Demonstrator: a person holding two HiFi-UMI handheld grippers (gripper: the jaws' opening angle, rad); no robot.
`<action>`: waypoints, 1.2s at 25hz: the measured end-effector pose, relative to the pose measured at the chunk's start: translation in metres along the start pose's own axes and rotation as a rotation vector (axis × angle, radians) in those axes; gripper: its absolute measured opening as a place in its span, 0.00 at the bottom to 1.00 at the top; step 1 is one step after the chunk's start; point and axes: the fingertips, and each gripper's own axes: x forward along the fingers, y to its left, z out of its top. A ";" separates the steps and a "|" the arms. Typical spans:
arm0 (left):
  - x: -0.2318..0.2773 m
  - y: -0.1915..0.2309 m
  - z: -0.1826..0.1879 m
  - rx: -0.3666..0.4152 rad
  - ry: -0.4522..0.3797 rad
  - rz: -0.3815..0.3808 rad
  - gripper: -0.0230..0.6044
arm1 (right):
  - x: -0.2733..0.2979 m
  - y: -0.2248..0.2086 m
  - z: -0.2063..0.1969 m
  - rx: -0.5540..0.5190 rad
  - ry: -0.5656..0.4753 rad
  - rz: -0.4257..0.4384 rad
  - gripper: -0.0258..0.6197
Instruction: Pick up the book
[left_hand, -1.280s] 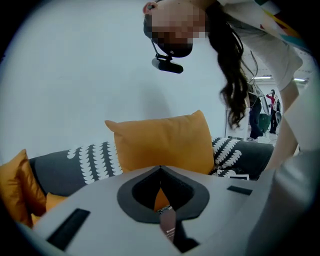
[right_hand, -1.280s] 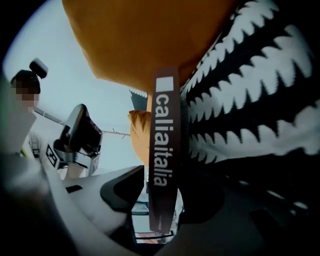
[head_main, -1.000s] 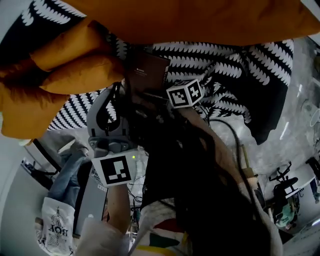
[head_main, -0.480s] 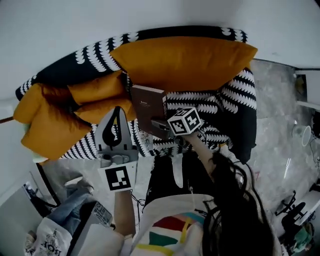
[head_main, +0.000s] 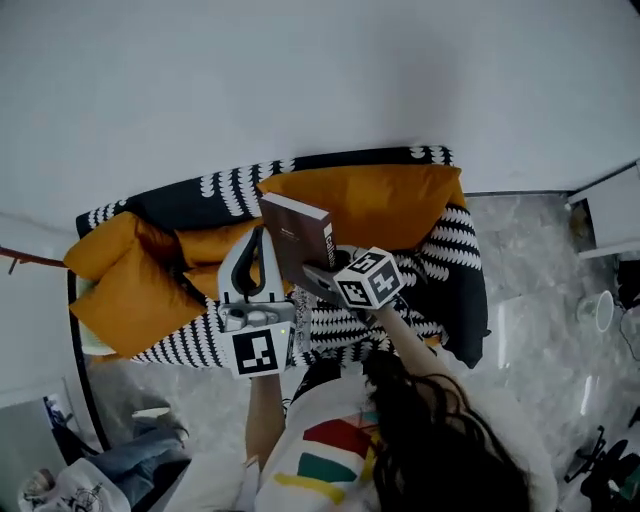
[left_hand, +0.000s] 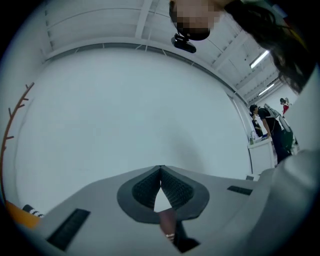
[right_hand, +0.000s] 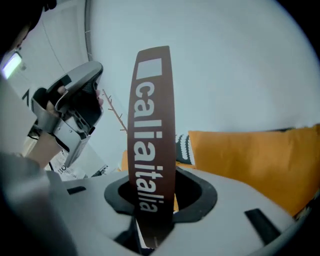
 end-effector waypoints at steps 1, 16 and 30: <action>0.000 -0.001 0.009 0.002 -0.018 -0.005 0.05 | -0.011 0.008 0.013 -0.039 -0.026 -0.010 0.28; 0.024 -0.005 0.093 0.020 -0.196 -0.037 0.05 | -0.168 0.081 0.168 -0.413 -0.452 -0.187 0.28; 0.003 -0.006 0.124 -0.002 -0.215 -0.041 0.05 | -0.196 0.092 0.171 -0.490 -0.492 -0.258 0.28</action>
